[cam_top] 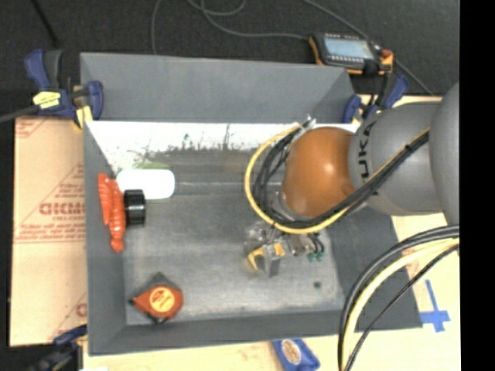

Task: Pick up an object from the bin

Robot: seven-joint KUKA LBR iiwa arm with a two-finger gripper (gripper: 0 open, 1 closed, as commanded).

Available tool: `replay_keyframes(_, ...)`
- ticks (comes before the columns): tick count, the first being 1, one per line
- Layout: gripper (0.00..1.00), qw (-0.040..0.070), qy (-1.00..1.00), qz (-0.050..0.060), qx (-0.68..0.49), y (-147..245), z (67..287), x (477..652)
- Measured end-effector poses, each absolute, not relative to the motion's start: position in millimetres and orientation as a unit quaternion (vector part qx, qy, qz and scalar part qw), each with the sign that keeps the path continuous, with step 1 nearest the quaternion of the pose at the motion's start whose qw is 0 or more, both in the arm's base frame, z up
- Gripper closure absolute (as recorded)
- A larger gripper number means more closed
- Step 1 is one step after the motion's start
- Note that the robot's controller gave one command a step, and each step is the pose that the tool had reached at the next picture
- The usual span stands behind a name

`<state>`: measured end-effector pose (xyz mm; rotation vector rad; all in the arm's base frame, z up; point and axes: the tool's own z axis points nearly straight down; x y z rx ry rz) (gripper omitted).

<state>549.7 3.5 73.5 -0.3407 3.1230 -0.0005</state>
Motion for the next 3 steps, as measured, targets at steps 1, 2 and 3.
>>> replay_keyframes(1, 1.0, 0.0, 0.994, 0.0, -0.108, 3.6, 73.5, 549.7)
replay_keyframes(2, 1.0, -0.002, 0.994, 0.001, -0.108, -5.3, 112.4, 556.3)
replay_keyframes(3, 1.0, 0.002, 0.994, 0.0, -0.109, 1.8, 240.5, 544.3)
